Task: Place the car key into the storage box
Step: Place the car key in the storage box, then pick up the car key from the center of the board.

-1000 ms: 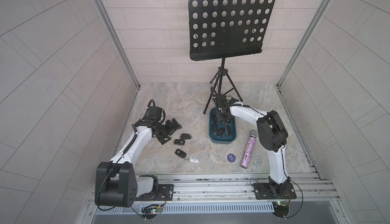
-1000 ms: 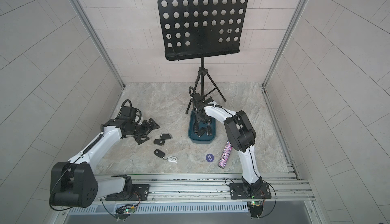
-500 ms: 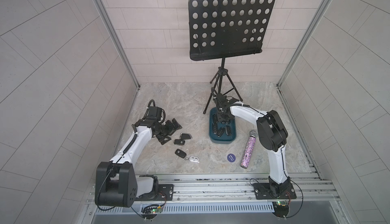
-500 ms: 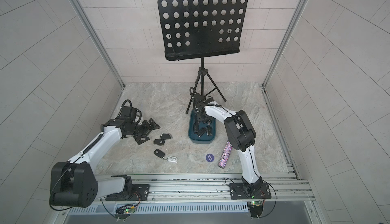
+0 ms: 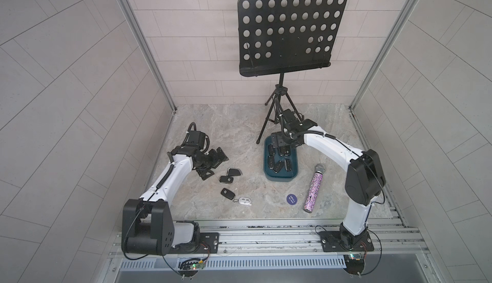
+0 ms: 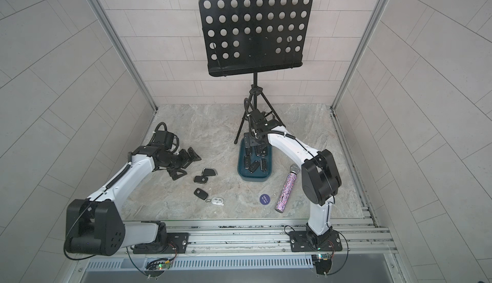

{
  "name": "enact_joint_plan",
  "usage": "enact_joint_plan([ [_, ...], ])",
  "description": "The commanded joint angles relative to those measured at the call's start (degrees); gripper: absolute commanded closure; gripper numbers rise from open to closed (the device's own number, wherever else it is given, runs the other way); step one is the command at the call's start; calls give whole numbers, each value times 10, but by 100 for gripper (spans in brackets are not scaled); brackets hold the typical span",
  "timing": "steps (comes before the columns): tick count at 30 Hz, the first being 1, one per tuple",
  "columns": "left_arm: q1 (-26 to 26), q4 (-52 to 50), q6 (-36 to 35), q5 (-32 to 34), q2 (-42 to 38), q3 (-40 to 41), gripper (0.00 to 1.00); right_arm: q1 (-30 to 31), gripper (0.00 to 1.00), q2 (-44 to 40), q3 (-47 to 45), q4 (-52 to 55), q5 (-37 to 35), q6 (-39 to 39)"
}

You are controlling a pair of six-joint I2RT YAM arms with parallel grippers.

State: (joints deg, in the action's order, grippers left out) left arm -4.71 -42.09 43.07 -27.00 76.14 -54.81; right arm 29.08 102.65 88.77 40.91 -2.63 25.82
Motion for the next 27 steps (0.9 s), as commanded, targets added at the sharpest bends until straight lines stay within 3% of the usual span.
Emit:
enact_joint_plan([
  [1, -12, -58, 5, 49, 8, -29, 0, -10, 0, -49, -28, 18, -3, 43],
  [8, -73, -113, 56, 134, -2, -37, 0, -18, 0, -146, -144, -34, 140, 48],
  [13, -131, -141, 115, 188, -16, -18, 0, -18, 0, -209, -229, -60, 199, 38],
  [20, -176, -191, 206, 213, -26, -2, 0, -15, 0, -299, -318, -84, 203, 18],
  [27, -225, -151, 399, 199, -84, 69, 5, -10, 0, -341, -341, -77, 219, 10],
])
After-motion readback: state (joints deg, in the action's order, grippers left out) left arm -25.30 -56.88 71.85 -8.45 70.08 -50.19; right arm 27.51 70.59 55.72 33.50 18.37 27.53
